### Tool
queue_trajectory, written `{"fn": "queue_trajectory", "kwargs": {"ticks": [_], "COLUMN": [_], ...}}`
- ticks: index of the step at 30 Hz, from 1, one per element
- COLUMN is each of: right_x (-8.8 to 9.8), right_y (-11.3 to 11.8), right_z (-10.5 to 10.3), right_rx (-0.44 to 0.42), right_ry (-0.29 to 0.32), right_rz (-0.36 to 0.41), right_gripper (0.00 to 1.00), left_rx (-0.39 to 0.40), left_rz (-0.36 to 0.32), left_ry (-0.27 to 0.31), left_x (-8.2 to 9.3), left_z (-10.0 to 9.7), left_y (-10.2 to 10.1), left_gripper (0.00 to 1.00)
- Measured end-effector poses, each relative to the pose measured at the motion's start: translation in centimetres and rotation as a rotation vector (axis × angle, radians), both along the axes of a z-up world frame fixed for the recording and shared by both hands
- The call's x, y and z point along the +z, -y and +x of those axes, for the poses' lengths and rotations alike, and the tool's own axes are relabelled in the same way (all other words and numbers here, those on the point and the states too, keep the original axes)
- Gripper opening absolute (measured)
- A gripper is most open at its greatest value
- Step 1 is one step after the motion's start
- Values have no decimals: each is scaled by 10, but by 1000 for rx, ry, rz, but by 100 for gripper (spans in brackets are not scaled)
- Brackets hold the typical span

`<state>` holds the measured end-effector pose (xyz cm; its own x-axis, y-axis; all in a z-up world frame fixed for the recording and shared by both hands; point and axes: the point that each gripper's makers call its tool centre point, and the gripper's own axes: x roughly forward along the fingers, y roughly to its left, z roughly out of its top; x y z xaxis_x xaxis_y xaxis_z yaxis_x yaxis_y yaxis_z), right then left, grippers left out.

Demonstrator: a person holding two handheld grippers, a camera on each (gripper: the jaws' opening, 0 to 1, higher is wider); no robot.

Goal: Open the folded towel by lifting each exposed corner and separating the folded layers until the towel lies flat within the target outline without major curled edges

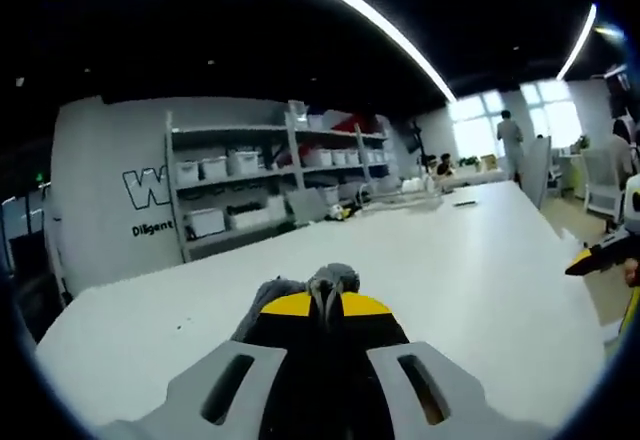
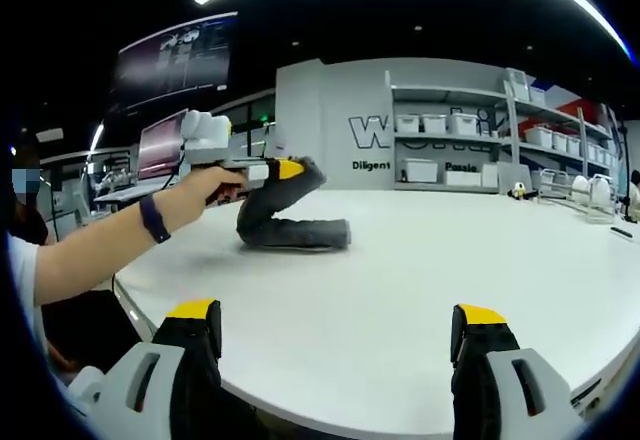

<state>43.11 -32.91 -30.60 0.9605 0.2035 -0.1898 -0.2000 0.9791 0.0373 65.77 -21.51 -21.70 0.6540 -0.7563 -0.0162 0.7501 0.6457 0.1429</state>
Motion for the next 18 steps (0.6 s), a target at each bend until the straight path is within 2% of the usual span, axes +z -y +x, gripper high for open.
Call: {"fn": "queue_trajectory", "kwargs": {"ticks": [6,10,18], "right_x": [0,0,0], "right_y": [-1,-2,-4], "right_z": [0,1,1], "right_rx": [1,3,10], "right_ry": [-1,-2,-3], "right_rz": [-2,-3,-8], "right_gripper": [97,97,97], "left_rx": [7,9,31], "left_rz": [-103,-221,-276], "left_ry": [-33,-87,-85], "left_x": [6,11,17], "left_z": [2,3,13], "left_y": [-11,-18,-31], "left_gripper": [5,5,5]}}
